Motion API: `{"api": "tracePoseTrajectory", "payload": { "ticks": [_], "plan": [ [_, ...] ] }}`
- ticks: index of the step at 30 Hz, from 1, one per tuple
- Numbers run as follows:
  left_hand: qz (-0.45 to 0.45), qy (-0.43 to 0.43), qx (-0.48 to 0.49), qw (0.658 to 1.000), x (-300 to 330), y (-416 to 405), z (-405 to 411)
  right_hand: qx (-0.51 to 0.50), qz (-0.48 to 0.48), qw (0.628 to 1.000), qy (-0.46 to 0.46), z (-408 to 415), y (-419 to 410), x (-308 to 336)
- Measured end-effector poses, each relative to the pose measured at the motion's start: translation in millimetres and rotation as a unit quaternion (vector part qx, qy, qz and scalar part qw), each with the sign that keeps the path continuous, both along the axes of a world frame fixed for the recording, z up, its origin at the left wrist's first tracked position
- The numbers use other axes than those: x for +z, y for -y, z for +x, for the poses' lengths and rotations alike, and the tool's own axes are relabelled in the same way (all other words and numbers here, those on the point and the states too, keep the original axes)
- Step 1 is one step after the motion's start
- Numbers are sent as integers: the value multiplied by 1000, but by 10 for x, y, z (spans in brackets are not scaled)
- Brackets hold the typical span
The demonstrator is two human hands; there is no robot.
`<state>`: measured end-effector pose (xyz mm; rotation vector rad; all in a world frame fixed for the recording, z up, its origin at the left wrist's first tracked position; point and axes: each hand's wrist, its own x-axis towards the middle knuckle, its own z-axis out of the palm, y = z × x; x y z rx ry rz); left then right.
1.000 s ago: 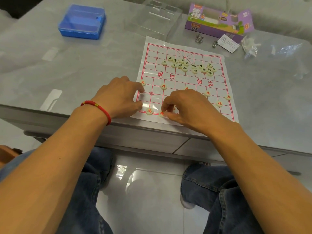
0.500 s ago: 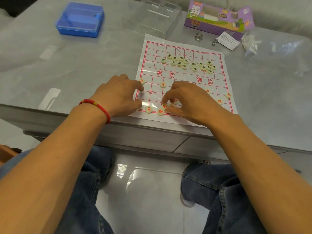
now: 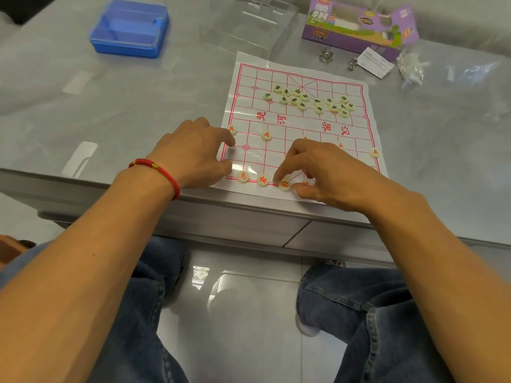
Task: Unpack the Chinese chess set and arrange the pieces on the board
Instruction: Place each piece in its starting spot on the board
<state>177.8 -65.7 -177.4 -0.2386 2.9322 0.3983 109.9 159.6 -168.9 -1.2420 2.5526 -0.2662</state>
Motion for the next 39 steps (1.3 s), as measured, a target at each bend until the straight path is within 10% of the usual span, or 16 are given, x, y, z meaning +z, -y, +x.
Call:
{"api": "tracePoseTrajectory", "payload": {
  "ticks": [39],
  "plan": [
    [-23,-133,-137,981,11,-283,31,-31,33,995,-92,-18,68,-60]
  ]
}}
